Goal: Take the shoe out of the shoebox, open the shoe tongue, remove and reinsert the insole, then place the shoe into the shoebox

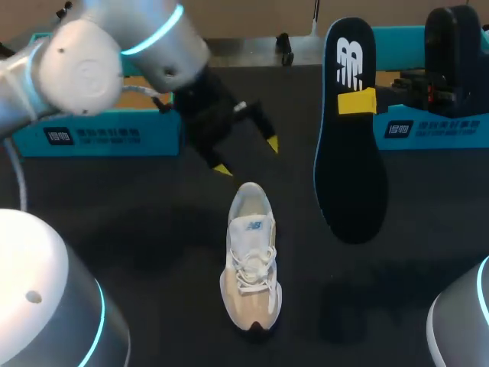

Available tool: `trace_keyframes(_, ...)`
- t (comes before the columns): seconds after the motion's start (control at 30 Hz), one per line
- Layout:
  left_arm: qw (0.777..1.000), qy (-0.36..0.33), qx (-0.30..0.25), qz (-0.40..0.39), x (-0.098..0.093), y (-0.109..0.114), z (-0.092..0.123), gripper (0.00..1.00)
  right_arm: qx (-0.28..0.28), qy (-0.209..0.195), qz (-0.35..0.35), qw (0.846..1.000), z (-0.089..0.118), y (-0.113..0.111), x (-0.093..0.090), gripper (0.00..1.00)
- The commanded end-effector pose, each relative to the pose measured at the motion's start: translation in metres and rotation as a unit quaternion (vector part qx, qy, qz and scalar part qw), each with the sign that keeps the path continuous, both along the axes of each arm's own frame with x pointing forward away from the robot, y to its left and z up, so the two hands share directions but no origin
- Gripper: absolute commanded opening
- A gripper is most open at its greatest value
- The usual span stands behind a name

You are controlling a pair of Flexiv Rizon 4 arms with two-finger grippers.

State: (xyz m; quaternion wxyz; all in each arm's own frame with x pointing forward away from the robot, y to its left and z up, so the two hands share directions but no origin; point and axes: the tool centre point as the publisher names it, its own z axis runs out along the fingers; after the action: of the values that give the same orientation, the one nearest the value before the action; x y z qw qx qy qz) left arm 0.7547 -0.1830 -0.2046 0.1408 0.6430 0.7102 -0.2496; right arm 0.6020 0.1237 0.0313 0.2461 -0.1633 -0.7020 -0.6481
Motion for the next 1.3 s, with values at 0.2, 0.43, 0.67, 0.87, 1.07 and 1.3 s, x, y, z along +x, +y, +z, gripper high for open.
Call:
trace_keyframes(0.2, 0.904, -0.042, -0.426, -0.014, -0.007, 0.030, 0.027, 1.00, -0.001, 0.001, 0.001, 1.000, 0.000, 0.002, 0.002, 0.00)
trace_keyframes(0.43, 0.896, -0.046, -0.441, -0.023, -0.008, 0.029, 0.038, 1.00, -0.001, 0.001, 0.001, 1.000, 0.000, 0.002, 0.002, 0.00)
trace_keyframes(0.67, 0.896, -0.046, -0.441, -0.023, -0.008, 0.029, 0.038, 1.00, -0.001, 0.001, 0.001, 1.000, 0.000, 0.002, 0.002, 0.00)
trace_keyframes(0.87, 0.855, -0.095, -0.508, -0.053, -0.010, 0.041, 0.066, 1.00, -0.001, 0.001, 0.001, 1.000, 0.000, 0.002, 0.002, 0.00)
trace_keyframes(1.07, 0.838, -0.087, -0.537, -0.045, -0.004, 0.036, 0.078, 1.00, -0.001, 0.001, 0.001, 1.000, 0.000, 0.002, 0.002, 0.00)
trace_keyframes(1.3, 0.832, -0.095, -0.547, -0.017, -0.004, 0.036, 0.096, 1.00, -0.010, 0.019, 0.011, 1.000, -0.002, -0.001, 0.024, 0.00)
